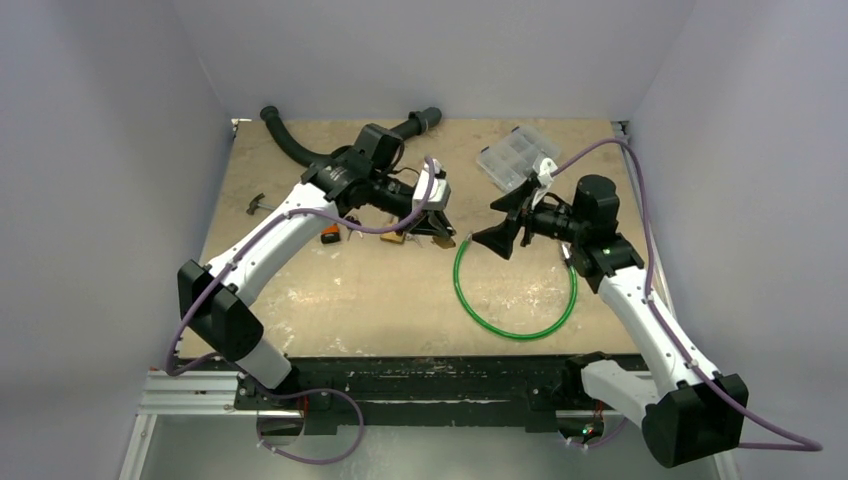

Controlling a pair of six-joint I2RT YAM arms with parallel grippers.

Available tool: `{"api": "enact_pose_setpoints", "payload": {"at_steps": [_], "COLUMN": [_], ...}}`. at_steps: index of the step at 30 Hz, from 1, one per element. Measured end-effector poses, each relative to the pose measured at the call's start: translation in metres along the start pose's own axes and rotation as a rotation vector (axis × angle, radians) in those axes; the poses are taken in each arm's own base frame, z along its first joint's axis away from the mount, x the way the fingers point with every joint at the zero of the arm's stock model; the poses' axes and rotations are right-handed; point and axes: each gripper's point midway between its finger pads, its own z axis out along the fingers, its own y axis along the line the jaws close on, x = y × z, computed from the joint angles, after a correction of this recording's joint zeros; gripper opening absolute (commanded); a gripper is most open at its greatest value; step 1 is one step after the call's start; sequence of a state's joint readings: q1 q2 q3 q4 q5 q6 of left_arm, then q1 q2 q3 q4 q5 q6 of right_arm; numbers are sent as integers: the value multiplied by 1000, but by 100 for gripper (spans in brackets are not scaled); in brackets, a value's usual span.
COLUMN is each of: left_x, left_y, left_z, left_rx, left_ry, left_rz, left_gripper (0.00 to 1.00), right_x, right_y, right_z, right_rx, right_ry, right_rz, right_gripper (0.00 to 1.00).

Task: Lock with the key
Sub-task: Pick up the lock from the center of the board.

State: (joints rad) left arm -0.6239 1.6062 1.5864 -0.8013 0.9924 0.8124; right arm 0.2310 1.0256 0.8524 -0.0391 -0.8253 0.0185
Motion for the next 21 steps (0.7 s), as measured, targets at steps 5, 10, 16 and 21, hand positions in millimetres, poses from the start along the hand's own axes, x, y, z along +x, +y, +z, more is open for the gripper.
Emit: {"api": "enact_pose_setpoints", "payload": {"at_steps": [5,10,16,21], "left_x": [-28,-45,-56,-56], "left_y": [12,41,80,113], "left_z": [-4,-11,-26,-44], "left_rx": [-87,-263,-472,-671], "left_ry": [-94,-218,-383,-474], "left_rz": [-68,-264,-565,-832], "left_gripper": [0,0,0,0], "right_x": [10,4,-3,-23], "right_y": [16,25,15,-3], "right_z": [6,11,19,26], "right_rx": [-79,-99,-10,118], "right_ry": [38,12,-58,-142], "right_rz": [-62,-66,-2,6], "right_gripper": [98,96,92,90]}}
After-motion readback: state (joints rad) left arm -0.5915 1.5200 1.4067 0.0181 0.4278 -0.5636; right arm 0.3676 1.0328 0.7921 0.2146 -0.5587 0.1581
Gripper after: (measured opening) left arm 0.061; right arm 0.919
